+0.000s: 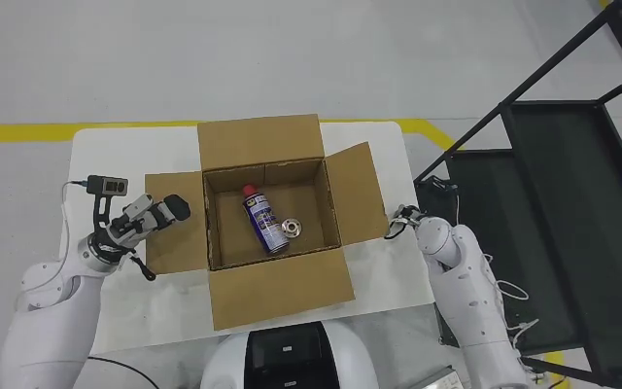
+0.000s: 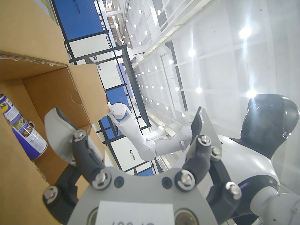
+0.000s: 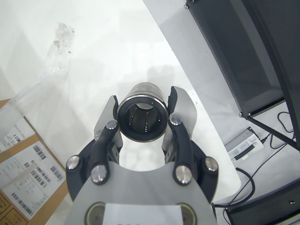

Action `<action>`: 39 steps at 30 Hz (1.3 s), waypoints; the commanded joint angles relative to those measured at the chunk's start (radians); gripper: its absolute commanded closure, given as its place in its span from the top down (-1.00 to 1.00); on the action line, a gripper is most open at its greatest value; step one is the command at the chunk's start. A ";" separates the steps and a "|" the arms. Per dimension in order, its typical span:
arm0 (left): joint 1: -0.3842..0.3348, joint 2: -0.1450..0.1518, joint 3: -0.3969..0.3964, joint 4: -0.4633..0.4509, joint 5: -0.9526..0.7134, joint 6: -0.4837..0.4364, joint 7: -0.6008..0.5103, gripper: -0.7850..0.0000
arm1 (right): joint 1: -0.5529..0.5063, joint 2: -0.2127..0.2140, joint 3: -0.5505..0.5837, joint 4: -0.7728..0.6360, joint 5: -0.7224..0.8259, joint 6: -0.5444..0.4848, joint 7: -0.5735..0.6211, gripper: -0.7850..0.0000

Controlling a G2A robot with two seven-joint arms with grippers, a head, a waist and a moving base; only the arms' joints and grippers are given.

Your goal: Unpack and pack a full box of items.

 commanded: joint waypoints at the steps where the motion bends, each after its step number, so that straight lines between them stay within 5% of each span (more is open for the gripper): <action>1: 0.000 0.000 0.000 0.000 0.000 0.000 0.000 1.00 | 0.008 -0.001 -0.011 0.008 -0.013 0.005 -0.002 -1.00; 4: 0.000 0.000 0.000 0.000 0.000 0.000 0.000 1.00 | 0.017 -0.002 -0.025 0.015 -0.024 0.015 -0.003 -1.00; 8: 0.000 0.000 0.000 0.000 0.000 0.000 0.000 1.00 | 0.030 -0.002 -0.038 0.026 -0.036 0.023 0.003 -0.45; 13: 0.000 0.000 0.000 0.000 0.000 0.000 0.000 1.00 | 0.039 -0.003 -0.045 0.036 -0.037 0.027 0.003 1.00; 22: 0.000 0.000 0.000 0.000 0.000 0.000 0.000 1.00 | -0.022 0.000 0.017 -0.085 0.060 0.018 0.009 1.00; 30: 0.000 0.000 0.000 0.000 0.000 0.000 0.000 1.00 | -0.172 0.006 0.120 -0.386 0.173 -0.016 -0.015 1.00; 39: 0.000 0.000 0.000 0.000 0.000 0.000 0.000 1.00 | -0.254 0.015 0.098 -0.744 0.114 -0.131 -0.009 1.00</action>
